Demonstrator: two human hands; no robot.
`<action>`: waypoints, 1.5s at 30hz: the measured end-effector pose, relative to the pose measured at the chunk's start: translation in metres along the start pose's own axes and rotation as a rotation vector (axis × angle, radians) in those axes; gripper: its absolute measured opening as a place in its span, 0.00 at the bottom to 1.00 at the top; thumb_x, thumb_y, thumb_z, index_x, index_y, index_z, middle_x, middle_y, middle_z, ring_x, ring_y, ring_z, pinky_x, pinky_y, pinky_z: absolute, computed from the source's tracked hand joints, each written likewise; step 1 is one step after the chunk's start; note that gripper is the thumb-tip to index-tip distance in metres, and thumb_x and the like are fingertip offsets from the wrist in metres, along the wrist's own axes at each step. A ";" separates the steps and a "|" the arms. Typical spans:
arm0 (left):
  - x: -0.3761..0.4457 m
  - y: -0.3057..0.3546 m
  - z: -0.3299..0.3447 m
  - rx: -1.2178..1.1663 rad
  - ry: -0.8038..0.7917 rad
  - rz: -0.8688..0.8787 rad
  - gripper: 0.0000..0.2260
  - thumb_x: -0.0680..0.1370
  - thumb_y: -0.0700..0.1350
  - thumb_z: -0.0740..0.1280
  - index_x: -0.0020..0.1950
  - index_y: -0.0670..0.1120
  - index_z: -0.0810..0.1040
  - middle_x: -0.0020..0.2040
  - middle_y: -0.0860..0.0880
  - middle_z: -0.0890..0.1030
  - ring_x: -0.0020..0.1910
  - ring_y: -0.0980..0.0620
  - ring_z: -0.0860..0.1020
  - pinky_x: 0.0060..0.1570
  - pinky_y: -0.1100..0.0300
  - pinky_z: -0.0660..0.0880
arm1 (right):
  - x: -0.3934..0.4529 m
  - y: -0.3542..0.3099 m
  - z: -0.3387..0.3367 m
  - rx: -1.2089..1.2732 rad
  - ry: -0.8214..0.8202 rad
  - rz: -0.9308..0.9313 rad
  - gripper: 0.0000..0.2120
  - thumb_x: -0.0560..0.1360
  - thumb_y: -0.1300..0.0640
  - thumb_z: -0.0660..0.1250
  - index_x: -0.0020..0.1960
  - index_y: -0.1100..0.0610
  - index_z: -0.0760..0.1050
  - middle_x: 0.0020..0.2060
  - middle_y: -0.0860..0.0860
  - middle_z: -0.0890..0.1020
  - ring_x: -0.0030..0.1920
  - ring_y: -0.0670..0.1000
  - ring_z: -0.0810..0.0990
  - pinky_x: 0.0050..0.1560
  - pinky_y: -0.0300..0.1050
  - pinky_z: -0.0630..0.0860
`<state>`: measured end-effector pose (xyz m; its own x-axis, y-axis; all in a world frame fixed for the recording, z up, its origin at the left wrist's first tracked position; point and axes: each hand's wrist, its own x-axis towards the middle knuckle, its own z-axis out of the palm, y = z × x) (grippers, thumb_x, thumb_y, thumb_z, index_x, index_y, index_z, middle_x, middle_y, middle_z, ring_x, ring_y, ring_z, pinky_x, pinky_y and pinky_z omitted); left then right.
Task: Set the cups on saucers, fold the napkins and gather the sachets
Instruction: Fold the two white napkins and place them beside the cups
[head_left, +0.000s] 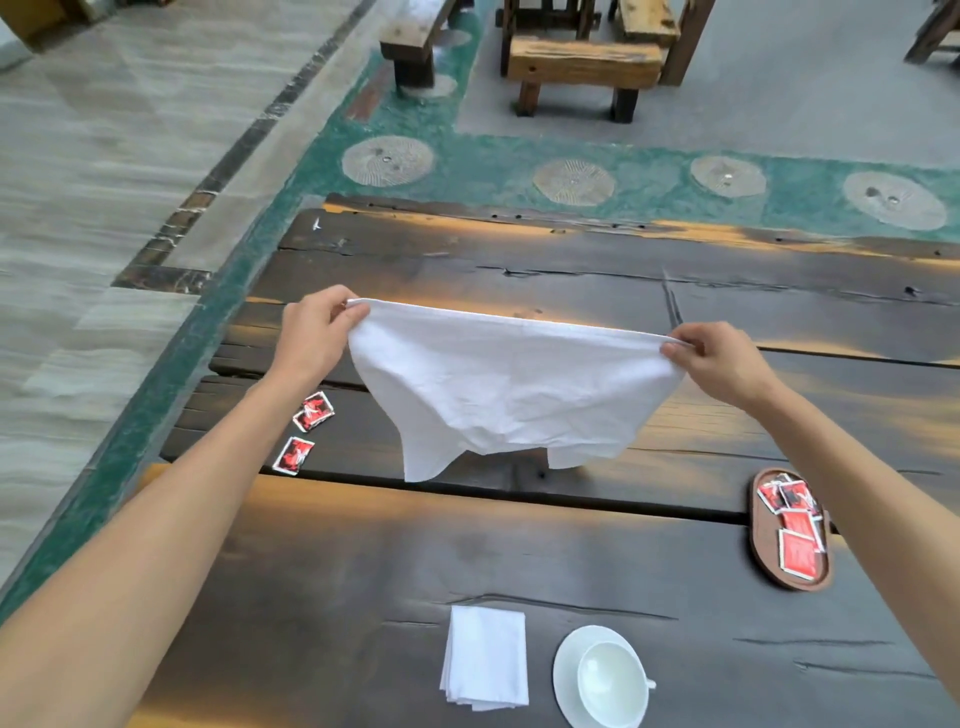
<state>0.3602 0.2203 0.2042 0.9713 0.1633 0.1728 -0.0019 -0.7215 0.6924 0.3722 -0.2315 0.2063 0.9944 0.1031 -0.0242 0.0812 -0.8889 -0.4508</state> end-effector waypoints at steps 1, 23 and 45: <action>0.003 -0.001 -0.001 0.003 0.035 0.000 0.07 0.77 0.48 0.65 0.43 0.47 0.78 0.36 0.45 0.81 0.39 0.43 0.78 0.45 0.51 0.74 | 0.003 -0.004 0.003 0.012 0.047 0.018 0.11 0.78 0.56 0.64 0.42 0.63 0.78 0.33 0.59 0.79 0.38 0.61 0.76 0.36 0.47 0.68; 0.025 0.011 -0.050 -0.377 0.251 0.026 0.05 0.76 0.52 0.66 0.40 0.58 0.79 0.29 0.56 0.81 0.33 0.57 0.79 0.43 0.54 0.80 | 0.008 -0.050 0.015 0.176 0.107 0.054 0.10 0.79 0.55 0.60 0.46 0.56 0.79 0.29 0.53 0.83 0.33 0.45 0.79 0.36 0.38 0.71; 0.020 0.120 -0.017 -0.167 -0.038 0.378 0.07 0.76 0.49 0.70 0.44 0.46 0.82 0.39 0.47 0.82 0.42 0.49 0.75 0.46 0.55 0.71 | 0.030 -0.252 0.028 0.459 0.057 -0.406 0.12 0.71 0.50 0.71 0.54 0.50 0.80 0.46 0.43 0.84 0.51 0.45 0.81 0.54 0.50 0.77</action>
<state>0.3751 0.1481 0.3029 0.9028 -0.1193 0.4131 -0.3958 -0.6061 0.6899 0.3802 0.0078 0.2938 0.8934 0.3577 0.2719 0.4291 -0.4998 -0.7524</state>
